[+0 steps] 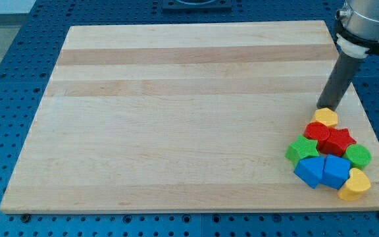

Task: Push the red circle and yellow hexagon into the group of blocks

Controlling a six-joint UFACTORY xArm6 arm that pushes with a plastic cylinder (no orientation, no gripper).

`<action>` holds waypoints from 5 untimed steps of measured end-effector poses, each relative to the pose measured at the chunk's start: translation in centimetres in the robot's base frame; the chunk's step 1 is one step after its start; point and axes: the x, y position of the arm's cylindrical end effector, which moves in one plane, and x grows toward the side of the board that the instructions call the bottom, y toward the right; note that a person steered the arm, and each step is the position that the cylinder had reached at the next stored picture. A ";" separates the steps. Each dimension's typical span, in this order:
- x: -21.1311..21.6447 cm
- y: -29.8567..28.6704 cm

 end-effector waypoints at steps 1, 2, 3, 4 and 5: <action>1.0 -0.1; 2.2 -0.5; 2.7 -0.5; 2.0 -0.5; -2.2 -0.2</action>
